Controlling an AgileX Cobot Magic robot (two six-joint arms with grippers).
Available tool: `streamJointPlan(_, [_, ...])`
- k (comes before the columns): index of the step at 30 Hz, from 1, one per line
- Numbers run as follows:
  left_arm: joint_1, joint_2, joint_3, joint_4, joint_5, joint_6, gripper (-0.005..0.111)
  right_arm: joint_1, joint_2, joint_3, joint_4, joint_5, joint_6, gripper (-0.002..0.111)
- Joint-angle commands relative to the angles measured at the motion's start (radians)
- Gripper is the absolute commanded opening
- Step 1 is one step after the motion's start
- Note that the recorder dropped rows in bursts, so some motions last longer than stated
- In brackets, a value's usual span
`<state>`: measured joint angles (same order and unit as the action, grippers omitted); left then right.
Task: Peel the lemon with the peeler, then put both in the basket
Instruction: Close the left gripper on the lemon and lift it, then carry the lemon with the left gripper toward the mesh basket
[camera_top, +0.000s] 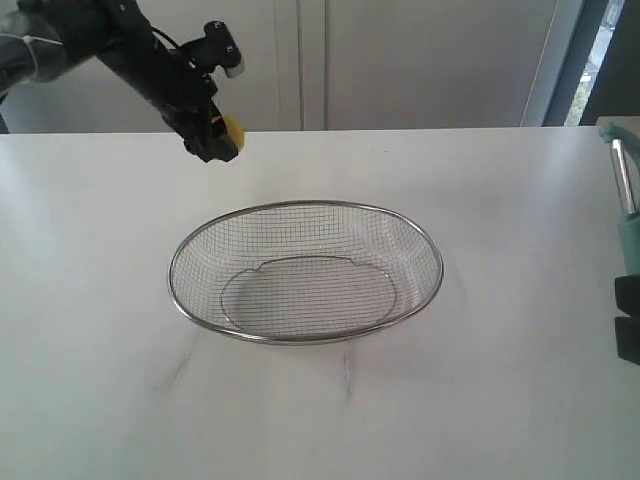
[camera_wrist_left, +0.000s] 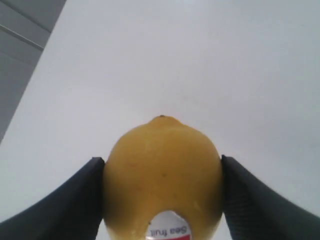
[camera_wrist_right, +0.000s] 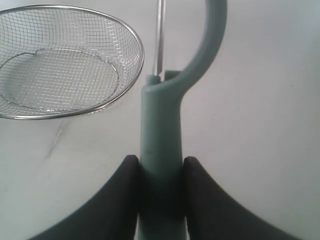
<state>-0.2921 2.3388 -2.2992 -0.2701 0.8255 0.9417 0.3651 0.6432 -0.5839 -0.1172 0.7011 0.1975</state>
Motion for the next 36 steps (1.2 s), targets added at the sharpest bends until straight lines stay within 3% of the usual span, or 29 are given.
streamJointPlan(1, [0.028,-0.053,-0.006,-0.068,0.131,0.001,0.0,-0.007,-0.004,0.005,-0.012,-0.01,-0.011,0.0])
streamJointPlan(11, [0.076,-0.125,-0.005,-0.149,0.386,-0.004,0.0,-0.007,-0.004,0.005,-0.012,-0.01,-0.011,0.0])
streamJointPlan(21, [0.118,-0.299,0.072,-0.163,0.396,-0.07,0.0,-0.007,-0.004,0.005,-0.012,-0.012,-0.011,0.0])
streamJointPlan(30, [0.134,-0.583,0.46,-0.165,0.36,-0.053,0.0,-0.007,-0.004,0.005,-0.012,-0.01,-0.011,0.0])
streamJointPlan(31, [0.148,-0.663,0.583,-0.168,0.325,-0.042,0.0,-0.007,-0.004,0.005,-0.012,-0.01,-0.011,0.0])
streamJointPlan(35, [0.18,-0.846,0.82,-0.199,0.22,-0.027,0.0,-0.007,-0.004,0.005,-0.012,-0.01,-0.011,0.0])
streamJointPlan(36, [0.196,-0.952,0.934,-0.224,0.17,-0.025,0.0,-0.007,-0.004,0.005,-0.012,-0.01,-0.011,0.0])
